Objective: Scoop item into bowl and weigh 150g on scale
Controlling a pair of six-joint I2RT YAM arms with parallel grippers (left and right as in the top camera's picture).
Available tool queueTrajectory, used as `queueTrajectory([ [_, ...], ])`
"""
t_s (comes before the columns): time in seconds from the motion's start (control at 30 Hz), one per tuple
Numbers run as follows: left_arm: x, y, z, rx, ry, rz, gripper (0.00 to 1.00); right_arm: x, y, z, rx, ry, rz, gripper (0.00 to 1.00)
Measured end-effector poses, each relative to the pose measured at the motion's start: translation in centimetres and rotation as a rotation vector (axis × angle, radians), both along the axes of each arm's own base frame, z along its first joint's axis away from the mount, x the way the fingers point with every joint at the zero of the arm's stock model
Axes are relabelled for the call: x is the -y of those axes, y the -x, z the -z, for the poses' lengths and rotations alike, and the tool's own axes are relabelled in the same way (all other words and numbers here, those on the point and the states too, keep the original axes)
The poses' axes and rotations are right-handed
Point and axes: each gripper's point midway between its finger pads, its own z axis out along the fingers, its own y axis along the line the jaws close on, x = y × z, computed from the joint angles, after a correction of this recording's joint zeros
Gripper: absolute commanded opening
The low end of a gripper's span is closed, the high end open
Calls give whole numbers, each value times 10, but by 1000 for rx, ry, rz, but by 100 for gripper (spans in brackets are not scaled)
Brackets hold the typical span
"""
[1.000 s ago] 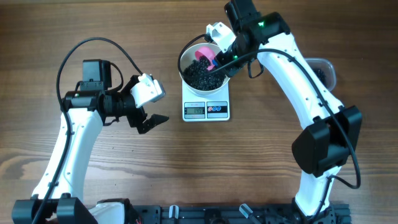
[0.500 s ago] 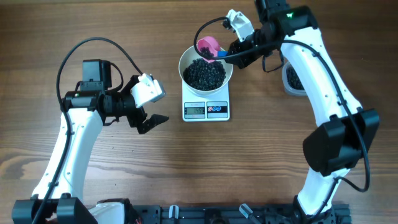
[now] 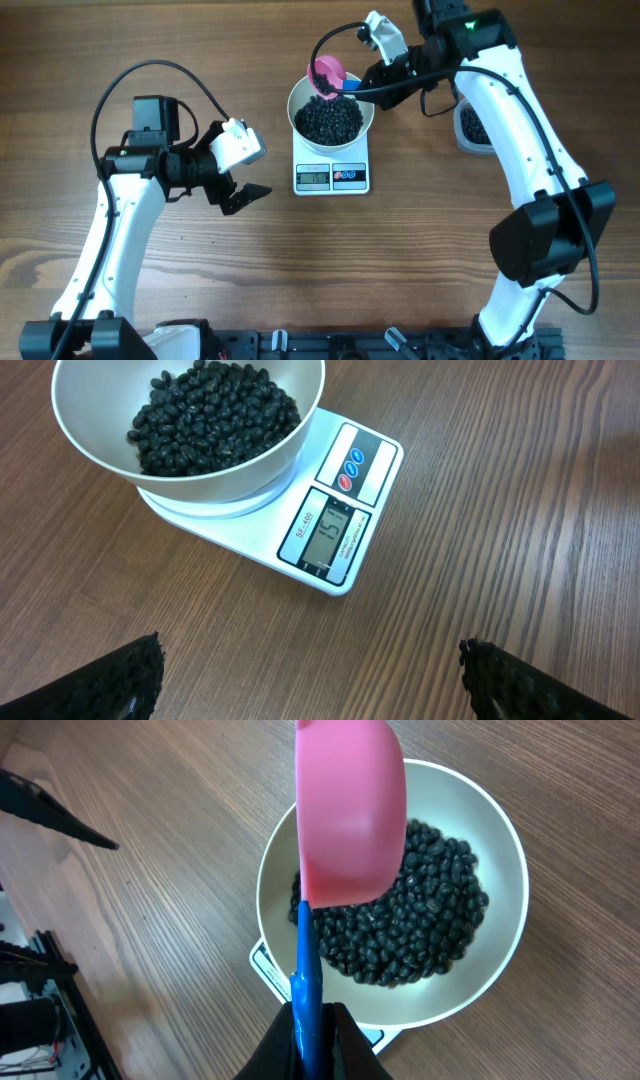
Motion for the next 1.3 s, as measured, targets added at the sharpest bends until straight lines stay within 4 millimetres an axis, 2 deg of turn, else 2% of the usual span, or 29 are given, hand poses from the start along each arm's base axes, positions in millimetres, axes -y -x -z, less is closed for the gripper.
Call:
queueTrajectory([
  [0.2, 0, 0, 0, 0, 0, 0, 100, 0, 3, -10, 22, -10, -2, 4],
  [0.37, 0, 0, 0, 0, 0, 0, 100, 7, 3, -27, 41, -47, 13, 4],
  [0.63, 0, 0, 0, 0, 0, 0, 100, 50, -11, -53, 38, -194, 102, 4],
  [0.93, 0, 0, 0, 0, 0, 0, 100, 88, -22, -67, 3, -312, 208, 4],
  [1.13, 0, 0, 0, 0, 0, 0, 100, 87, -40, -80, 34, -364, 262, 4],
  [1.3, 0, 0, 0, 0, 0, 0, 100, 88, -47, -84, -2, -395, 326, 4],
])
